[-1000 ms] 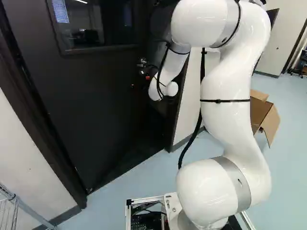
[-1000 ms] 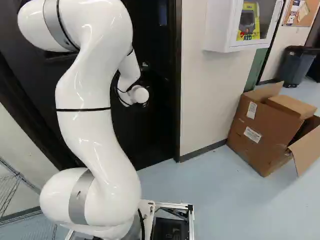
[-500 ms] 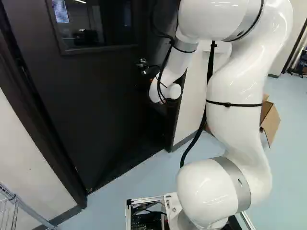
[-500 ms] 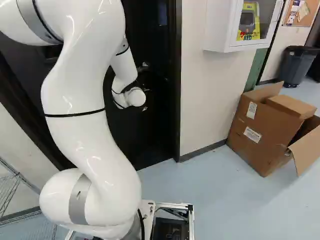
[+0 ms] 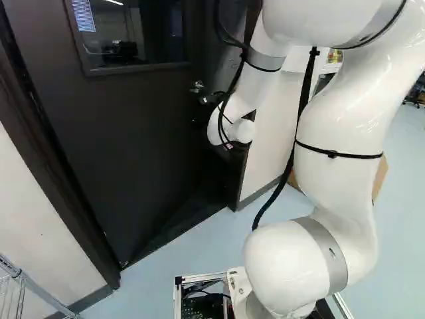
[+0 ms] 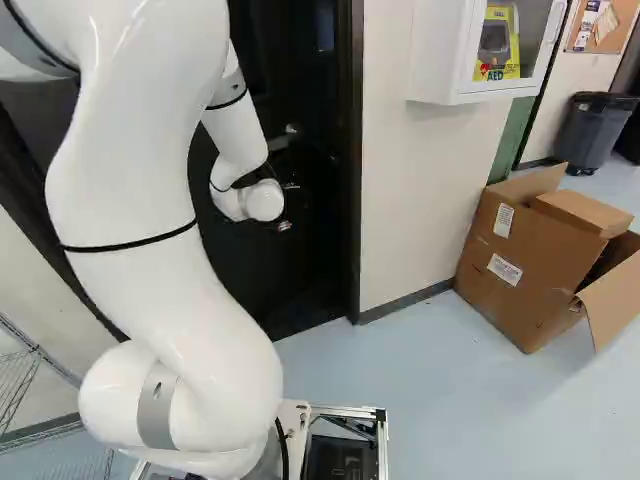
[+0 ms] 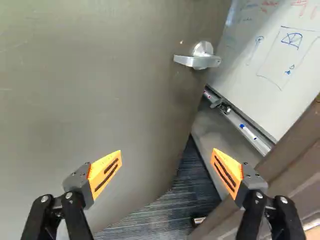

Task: Open the door and move inside

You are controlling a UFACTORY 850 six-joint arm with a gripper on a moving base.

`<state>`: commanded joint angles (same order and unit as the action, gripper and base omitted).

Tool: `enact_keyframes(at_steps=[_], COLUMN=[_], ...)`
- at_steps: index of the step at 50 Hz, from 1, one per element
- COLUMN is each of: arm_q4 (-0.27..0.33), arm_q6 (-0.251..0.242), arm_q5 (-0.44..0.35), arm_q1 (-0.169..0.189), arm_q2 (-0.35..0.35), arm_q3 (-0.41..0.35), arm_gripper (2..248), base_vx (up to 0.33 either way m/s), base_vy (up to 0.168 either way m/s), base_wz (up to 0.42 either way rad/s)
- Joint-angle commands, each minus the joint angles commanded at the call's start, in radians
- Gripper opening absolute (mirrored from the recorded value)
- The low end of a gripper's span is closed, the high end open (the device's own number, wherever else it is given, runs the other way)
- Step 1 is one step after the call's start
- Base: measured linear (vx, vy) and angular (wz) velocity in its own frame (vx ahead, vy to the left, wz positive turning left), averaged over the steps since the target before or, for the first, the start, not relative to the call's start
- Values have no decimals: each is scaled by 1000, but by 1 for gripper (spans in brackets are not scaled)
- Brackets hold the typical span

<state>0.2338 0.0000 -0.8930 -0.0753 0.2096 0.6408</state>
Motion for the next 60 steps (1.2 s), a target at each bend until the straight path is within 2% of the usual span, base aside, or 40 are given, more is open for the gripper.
enact_keyframes(at_steps=[33,43,60], arm_q4=[-191,-214,-214], arm_q6=[0,0,0], arm_q5=[19,19,19], arm_q1=[19,17,17], arm_q2=[-166,-191,-191], arm_q3=[-182,-207,-207], arm_gripper=[247,247,247], base_vx=[0,0,0], base_vy=[0,0,0], base_wz=[0,0,0])
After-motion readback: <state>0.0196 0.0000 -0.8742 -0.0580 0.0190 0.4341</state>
